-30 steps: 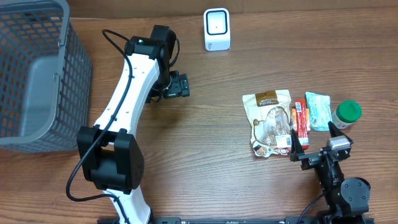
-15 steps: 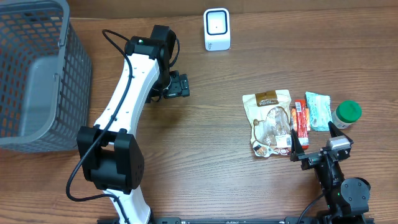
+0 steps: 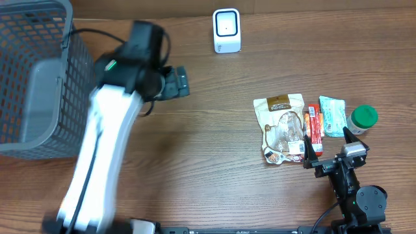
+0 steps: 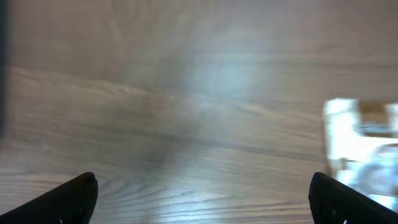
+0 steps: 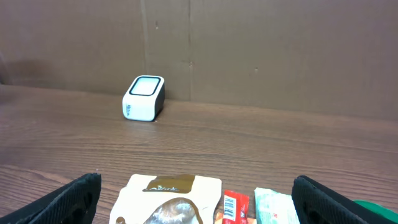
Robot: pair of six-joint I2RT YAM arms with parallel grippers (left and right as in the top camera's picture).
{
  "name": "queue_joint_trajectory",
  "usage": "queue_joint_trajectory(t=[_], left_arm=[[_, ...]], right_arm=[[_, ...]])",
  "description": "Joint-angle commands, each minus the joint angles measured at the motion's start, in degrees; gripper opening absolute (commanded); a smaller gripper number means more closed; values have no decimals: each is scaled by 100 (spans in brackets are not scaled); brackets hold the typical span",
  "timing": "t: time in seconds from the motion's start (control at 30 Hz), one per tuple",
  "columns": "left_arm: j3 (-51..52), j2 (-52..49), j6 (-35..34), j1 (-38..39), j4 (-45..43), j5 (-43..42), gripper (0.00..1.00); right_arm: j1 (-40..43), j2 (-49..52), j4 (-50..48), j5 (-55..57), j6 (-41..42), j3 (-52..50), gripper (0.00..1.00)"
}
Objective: Scan the item barcode
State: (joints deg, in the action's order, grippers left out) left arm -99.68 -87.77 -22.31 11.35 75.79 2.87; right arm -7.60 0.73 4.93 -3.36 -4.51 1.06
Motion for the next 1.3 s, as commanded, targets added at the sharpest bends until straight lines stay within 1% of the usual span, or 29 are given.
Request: queue_joint_trajectory(t=[0.0, 0.1, 0.2, 0.3, 0.43, 0.5, 0.67, 0.77, 0.87, 0.9, 1.03, 1.13, 1.2, 1.23, 1.27], left_arm=[[-52, 1207, 63, -9, 26, 70, 100], [-52, 2153, 63, -9, 28, 70, 100], [-55, 3005, 339, -9, 72, 352, 100], [-55, 3829, 348, -9, 70, 365, 100], [-55, 4629, 348, -9, 72, 365, 100], [-55, 4874, 348, -9, 168, 354, 100], [-13, 5698, 459, -549, 476, 553, 100], [232, 6253, 455, -861, 697, 570, 100], [710, 6819, 448, -1080, 704, 551, 100], [1095, 7165, 448, -1147, 691, 503, 100], [2100, 7864, 339, -1172, 420, 501, 100], [2944, 8264, 341, -1169, -199, 498, 100], [3595, 8500, 343, -1169, -820, 439, 100], [3926, 8601, 343, -1169, -1189, 367, 100], [4446, 8745, 343, -1169, -1864, 245, 100]], right_arm=[[0, -57, -28, 74, -7, -61, 100], [0, -57, -28, 76, -7, -61, 100], [0, -57, -28, 76, -4, -61, 100], [0, -57, -28, 76, -7, -61, 100], [0, -57, -28, 76, -7, -61, 100], [0, -57, -28, 76, -7, -61, 100], [0, -57, -28, 76, -7, -61, 100], [0, -57, -28, 76, -7, -61, 100], [0, -57, -28, 76, -4, -61, 100], [0, -57, -28, 76, -4, -61, 100], [0, -57, -28, 76, -7, -61, 100], [0, -57, -28, 76, -4, -61, 100], [0, -57, -28, 76, -7, -61, 100], [0, -57, -28, 76, -4, -61, 100], [0, -57, -28, 76, -7, -61, 100]])
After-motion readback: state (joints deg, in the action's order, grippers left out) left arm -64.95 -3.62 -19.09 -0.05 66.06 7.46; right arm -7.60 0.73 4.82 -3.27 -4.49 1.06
